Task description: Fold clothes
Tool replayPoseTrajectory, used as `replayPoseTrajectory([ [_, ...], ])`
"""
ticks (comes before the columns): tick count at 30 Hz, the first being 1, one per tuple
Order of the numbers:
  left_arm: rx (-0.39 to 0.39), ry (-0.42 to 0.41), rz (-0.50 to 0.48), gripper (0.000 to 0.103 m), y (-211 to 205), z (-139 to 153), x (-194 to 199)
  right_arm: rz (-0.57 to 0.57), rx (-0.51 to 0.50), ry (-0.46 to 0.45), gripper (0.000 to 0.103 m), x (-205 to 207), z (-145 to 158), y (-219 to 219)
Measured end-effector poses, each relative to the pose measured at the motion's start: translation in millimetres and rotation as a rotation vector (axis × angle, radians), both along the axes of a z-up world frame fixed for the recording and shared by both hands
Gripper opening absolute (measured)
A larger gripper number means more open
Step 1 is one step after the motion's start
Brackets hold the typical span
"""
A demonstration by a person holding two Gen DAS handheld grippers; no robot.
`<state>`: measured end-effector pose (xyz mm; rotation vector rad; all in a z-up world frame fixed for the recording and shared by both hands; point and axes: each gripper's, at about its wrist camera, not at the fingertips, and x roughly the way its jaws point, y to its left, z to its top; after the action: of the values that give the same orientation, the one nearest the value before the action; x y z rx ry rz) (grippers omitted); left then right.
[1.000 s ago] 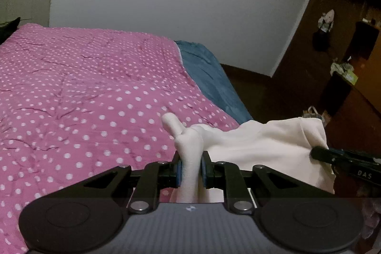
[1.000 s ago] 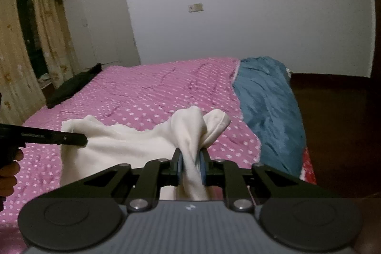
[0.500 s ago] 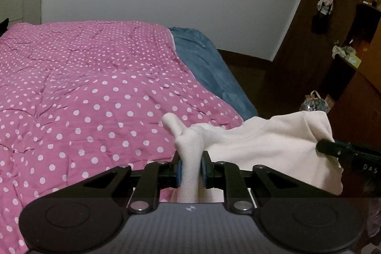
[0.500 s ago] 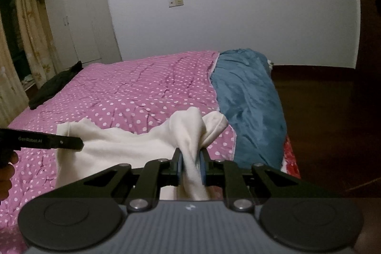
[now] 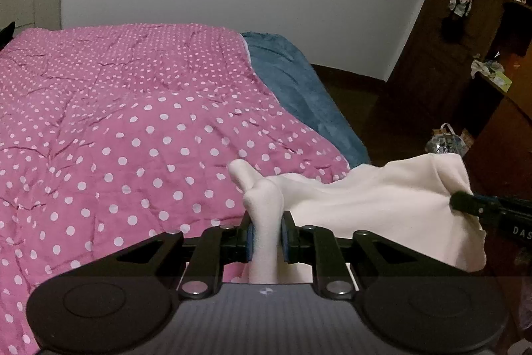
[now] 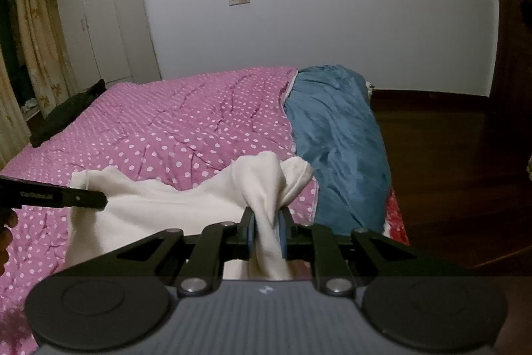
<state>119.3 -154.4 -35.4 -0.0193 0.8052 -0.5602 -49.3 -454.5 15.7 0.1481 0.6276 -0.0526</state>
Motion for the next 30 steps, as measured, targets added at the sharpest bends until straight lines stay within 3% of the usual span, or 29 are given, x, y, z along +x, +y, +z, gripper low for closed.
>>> replayPoseTrajectory([
  [2, 0.009, 0.003, 0.001, 0.018, -1, -3, 1, -0.012, -0.002, 0.005, 0.007, 1, -1, -2],
  [6, 0.031, 0.018, 0.009, 0.018, -4, -12, 5, -0.038, 0.029, 0.034, 0.007, 4, -10, -11],
  [19, 0.071, 0.024, 0.028, 0.023, -2, -24, 7, 0.012, 0.058, 0.097, 0.014, 8, -34, -2],
  [26, 0.097, 0.02, 0.05, 0.025, -1, -26, 9, 0.035, 0.042, 0.104, 0.028, 9, -33, 12],
  [30, 0.115, 0.005, 0.065, 0.038, 0, -24, 6, 0.046, 0.035, 0.107, 0.035, 10, -33, 20],
])
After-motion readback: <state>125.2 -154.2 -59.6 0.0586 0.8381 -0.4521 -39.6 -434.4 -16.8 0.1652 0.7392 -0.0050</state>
